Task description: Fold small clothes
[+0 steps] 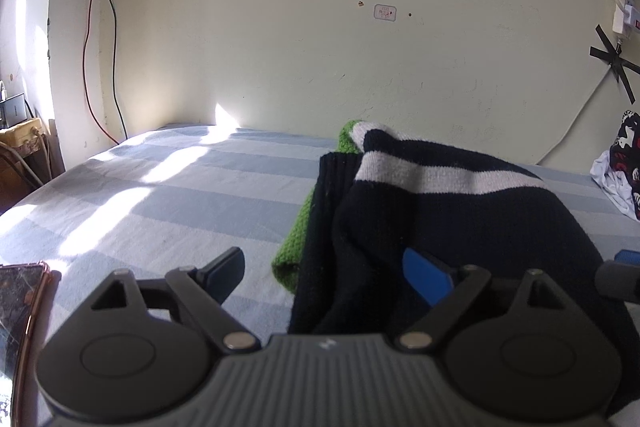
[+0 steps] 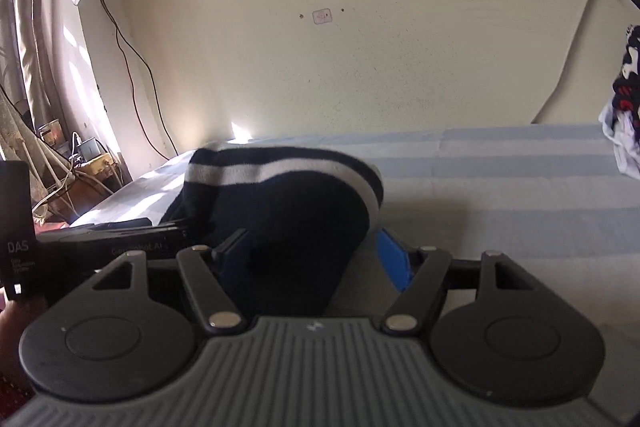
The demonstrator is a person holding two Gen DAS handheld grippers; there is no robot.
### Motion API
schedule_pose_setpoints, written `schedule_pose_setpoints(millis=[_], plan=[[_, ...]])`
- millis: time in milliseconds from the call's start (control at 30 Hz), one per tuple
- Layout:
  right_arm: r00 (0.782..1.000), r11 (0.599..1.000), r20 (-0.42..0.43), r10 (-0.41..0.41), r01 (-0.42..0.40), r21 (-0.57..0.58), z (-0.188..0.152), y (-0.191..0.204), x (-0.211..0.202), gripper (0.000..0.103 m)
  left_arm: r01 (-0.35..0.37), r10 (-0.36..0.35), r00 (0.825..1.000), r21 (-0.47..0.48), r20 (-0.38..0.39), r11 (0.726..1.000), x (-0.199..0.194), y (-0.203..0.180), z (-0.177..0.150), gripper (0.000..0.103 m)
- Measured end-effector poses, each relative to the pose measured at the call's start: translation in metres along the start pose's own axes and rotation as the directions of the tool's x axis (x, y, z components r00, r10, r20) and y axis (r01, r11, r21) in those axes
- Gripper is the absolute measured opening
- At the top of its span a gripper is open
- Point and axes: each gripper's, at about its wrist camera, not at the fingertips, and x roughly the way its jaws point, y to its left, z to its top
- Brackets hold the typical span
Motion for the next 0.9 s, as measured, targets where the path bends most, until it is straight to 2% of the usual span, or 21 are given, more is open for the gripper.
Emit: schedule_pose_setpoints(millis=[167,433,633,900], plan=[[0.999,0.999,-0.03,0.041,-0.041,0.024,-0.014,-0.003,-0.008,0.072,-0.025,0.024,1.0,-0.022,-0.018,0.999,-0.01,0.0,-0.006,0.091],[0.995,0.995,-0.043,0.095,-0.094,0.021,-0.023,-0.001,-0.012,0.076,-0.11,0.11,0.994,-0.014,-0.008,0.994,-0.033,-0.009,-0.016,0.103],[0.993,0.992,-0.057,0.108,-0.104,0.073,-0.023,-0.009,-0.011,0.079,-0.127,0.124,0.992,-0.066,-0.037,0.99,-0.043,-0.006,-0.023,0.103],[0.988,0.99,-0.072,0.135,-0.132,0.051,-0.026,-0.006,-0.012,0.082,-0.13,0.129,0.991,-0.034,-0.029,0.991,-0.054,-0.014,-0.033,0.103]])
